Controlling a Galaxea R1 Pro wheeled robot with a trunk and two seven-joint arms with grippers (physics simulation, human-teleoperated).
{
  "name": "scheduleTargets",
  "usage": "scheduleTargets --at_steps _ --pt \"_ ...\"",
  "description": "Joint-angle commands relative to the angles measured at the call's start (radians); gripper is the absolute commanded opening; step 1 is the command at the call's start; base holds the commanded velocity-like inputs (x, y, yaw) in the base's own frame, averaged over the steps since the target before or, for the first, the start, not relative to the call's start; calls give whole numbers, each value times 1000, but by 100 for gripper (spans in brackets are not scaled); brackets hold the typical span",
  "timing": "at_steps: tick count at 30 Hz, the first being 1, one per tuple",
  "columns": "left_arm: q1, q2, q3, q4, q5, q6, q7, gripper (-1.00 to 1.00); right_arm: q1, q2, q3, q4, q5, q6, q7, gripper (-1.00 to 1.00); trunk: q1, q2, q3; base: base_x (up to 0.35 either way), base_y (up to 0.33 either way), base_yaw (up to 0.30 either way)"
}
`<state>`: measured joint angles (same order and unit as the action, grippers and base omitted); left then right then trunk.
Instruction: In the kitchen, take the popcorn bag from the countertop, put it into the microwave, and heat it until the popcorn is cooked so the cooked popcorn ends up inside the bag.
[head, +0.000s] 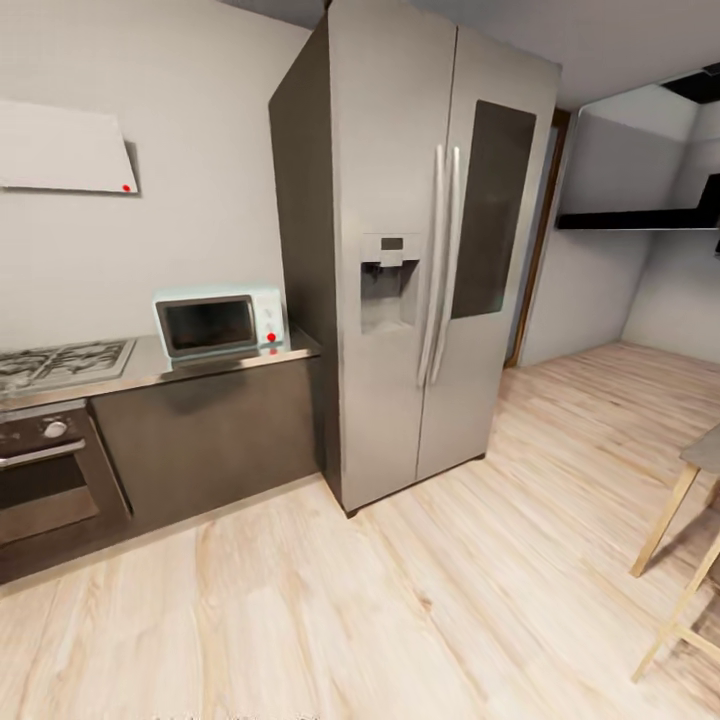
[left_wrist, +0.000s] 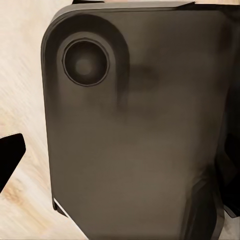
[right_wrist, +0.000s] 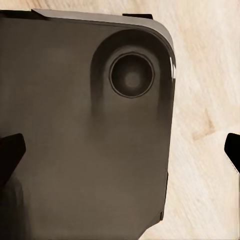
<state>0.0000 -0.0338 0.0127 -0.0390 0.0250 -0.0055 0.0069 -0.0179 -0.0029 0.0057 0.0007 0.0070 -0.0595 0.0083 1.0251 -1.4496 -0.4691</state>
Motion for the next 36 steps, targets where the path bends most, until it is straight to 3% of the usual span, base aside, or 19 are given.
scheduleTargets --at_steps 1,8,10,11,13,15,36 --pt "0 -1 1 -1 3 -1 1 100 0 0 0 1 1 -3 1 100 0 0 -1 0 0 274" --pt "0 0 1 -1 18 -1 1 100 0 1 0 1 1 -3 -4 100 0 0 -1 0 0 274" --pt "0 0 0 -1 62 -1 1 100 0 1 0 1 0 -3 -6 100 0 0 -1 0 0 274" --pt "0 1 -1 -1 112 0 1 100 0 1 -1 1 -5 -3 -6 100 0 0 -1 0 0 274" --pt "0 0 -2 -1 150 1 0 100 0 -1 -2 1 -9 -3 -7 100 0 0 -1 0 0 274" --pt "0 0 -2 0 166 1 -2 100 0 -2 -2 1 -11 -3 -7 100 0 0 -1 0 0 274" --pt "0 0 -1 -1 174 0 1 100 0 -3 -1 1 -12 -3 -7 100 0 0 -1 0 0 274"
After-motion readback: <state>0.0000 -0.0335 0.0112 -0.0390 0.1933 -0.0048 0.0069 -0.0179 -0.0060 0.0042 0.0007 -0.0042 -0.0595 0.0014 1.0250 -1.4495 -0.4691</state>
